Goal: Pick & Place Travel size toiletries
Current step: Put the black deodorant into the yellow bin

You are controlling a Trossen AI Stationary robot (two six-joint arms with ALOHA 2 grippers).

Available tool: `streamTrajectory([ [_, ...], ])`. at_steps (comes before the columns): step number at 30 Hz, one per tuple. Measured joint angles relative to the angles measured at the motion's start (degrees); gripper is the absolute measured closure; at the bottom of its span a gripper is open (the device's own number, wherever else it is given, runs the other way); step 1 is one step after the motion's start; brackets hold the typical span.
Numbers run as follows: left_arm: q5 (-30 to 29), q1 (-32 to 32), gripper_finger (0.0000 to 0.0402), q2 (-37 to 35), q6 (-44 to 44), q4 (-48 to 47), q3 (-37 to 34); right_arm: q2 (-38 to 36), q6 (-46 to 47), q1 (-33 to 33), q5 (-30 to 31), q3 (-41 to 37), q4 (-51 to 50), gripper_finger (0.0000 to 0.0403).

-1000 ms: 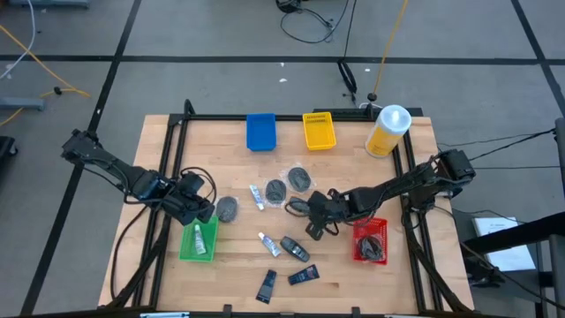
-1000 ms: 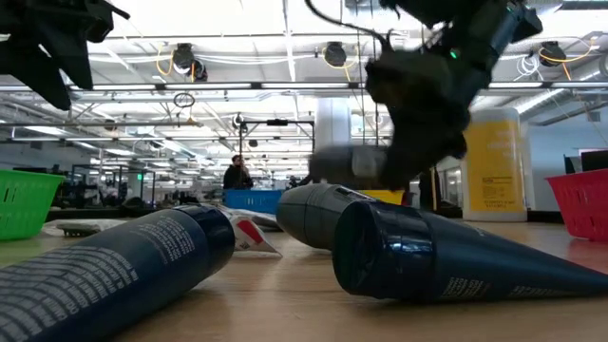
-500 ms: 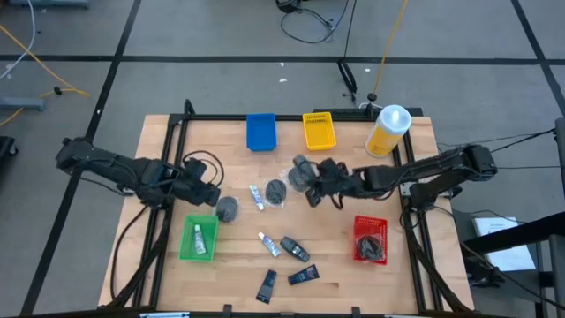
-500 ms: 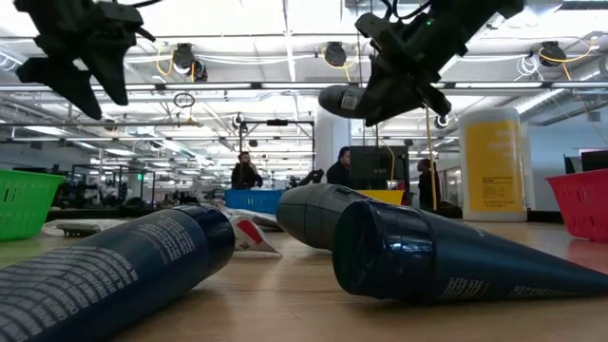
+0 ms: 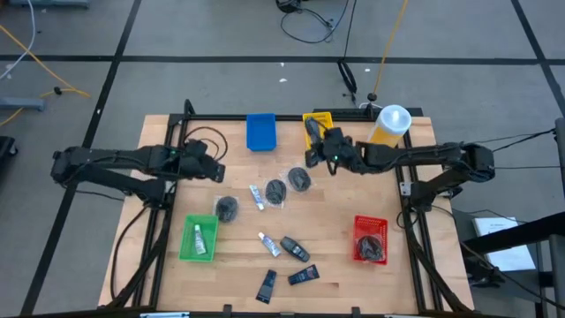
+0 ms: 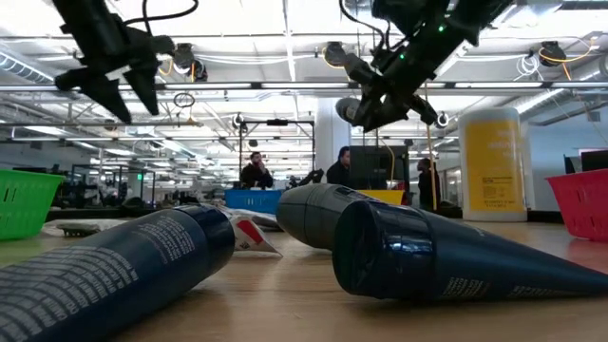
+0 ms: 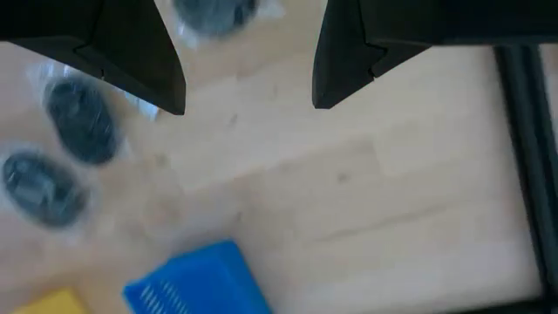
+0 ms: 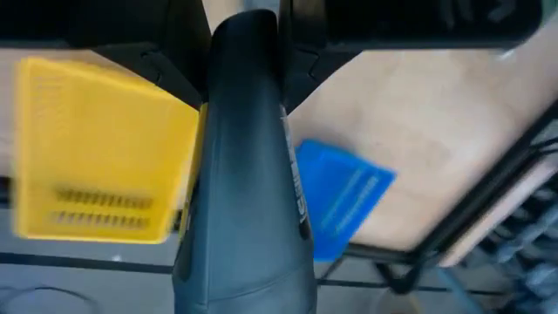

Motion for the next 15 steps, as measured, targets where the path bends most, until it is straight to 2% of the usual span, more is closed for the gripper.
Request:
streamTrajectory([
  [10, -0.98, 9.60, 0.0156, 0.02, 15.23, 17.35, 0.00, 5.08, -0.04, -8.37, -1.96, 0.10, 1.95, 0.0322],
  [15, -0.20, 13.50, 0.0156, 0.02, 22.04, 21.99, 0.00, 7.43, -1.33, -11.35, -3.84, 0.04, 2.47, 0.0323],
])
